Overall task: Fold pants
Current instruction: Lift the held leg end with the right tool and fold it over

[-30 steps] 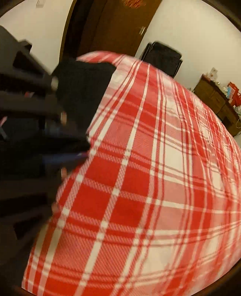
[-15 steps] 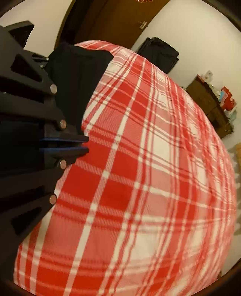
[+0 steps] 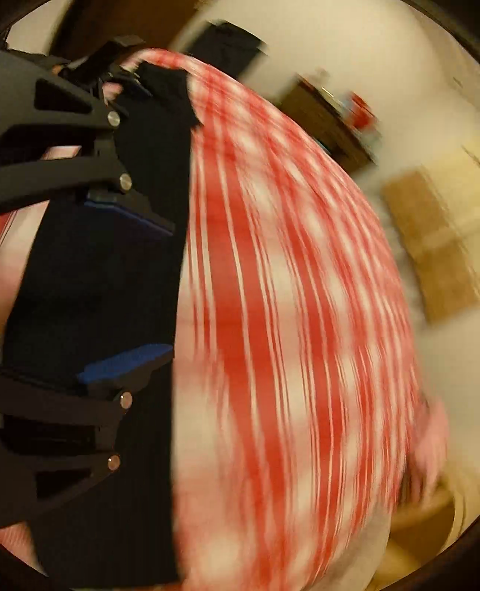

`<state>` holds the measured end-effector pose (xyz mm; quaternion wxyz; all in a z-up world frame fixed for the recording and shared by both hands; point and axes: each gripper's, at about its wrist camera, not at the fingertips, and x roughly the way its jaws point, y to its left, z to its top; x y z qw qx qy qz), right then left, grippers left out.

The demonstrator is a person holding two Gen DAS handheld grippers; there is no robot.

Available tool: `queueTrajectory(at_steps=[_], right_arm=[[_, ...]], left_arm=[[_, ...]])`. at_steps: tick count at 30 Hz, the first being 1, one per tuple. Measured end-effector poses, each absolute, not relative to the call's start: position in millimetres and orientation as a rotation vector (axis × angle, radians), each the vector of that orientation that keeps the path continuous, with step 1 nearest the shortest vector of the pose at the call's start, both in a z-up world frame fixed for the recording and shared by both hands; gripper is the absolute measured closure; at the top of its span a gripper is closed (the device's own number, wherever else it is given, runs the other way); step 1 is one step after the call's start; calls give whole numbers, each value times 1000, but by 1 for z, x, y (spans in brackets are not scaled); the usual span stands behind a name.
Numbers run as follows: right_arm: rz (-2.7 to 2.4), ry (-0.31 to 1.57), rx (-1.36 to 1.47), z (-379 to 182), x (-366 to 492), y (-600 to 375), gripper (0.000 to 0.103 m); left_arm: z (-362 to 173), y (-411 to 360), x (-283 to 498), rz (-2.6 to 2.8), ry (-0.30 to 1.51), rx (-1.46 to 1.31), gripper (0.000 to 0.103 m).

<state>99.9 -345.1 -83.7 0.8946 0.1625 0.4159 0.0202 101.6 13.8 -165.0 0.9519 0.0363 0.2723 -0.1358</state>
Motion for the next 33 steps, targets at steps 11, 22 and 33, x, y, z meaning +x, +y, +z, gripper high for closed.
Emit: queueTrajectory(at_steps=[11, 22, 33], right_arm=[[-308, 721, 634, -87, -21, -492, 39], [-220, 710, 637, -106, -15, -497, 39], [-173, 700, 678, -118, -13, -502, 78]], left_arm=[[-152, 37, 103, -134, 543, 65, 1], [-160, 56, 109, -90, 590, -20, 1], [-164, 75, 113, -38, 608, -22, 1]])
